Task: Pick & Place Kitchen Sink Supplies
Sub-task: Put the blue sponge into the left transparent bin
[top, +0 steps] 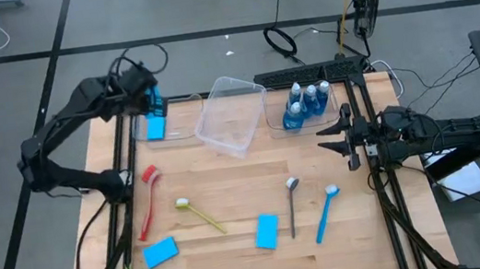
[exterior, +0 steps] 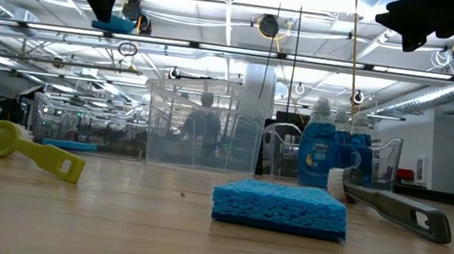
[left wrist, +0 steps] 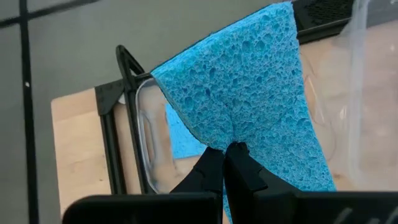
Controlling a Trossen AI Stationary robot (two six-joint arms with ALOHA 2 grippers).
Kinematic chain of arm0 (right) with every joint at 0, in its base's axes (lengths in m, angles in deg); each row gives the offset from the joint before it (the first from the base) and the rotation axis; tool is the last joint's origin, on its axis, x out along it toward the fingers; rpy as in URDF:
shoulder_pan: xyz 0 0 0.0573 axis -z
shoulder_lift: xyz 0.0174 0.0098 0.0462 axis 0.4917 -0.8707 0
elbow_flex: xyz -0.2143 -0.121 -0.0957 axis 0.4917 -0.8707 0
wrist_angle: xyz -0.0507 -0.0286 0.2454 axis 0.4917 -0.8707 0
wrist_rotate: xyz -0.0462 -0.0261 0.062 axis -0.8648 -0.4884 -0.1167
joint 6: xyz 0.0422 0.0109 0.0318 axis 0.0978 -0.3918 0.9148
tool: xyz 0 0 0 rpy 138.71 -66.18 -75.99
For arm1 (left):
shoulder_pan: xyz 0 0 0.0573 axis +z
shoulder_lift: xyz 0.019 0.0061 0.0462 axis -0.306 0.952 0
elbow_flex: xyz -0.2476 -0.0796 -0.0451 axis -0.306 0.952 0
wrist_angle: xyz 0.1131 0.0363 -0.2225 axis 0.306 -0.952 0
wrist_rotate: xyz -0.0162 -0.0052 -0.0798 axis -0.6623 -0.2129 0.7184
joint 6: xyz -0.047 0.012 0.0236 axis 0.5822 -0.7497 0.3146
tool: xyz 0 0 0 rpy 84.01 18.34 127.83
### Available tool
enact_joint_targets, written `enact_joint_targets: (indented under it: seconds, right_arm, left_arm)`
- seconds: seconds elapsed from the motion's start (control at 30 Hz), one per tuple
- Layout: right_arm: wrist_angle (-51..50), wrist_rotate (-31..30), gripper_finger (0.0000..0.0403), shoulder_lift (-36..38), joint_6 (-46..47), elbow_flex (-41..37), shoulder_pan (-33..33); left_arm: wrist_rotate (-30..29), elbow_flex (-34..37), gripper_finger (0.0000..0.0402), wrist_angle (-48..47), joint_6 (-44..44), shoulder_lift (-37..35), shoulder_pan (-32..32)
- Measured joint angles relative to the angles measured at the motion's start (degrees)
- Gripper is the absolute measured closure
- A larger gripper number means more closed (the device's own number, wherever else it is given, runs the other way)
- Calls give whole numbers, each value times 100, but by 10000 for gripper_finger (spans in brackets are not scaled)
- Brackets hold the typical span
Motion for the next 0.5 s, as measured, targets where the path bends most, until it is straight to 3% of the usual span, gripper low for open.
enact_joint_targets:
  seconds: [0.27, 0.5]
  right_arm:
    - [-2, 4, 273, 0, 2, 0, 0]
    - [-2, 24, 273, 0, 9, 0, 0]
  left_arm:
    - [736, 1, 401, 399, -710, 136, 1046]
    - [1075, 4, 401, 741, -1042, 581, 1489]
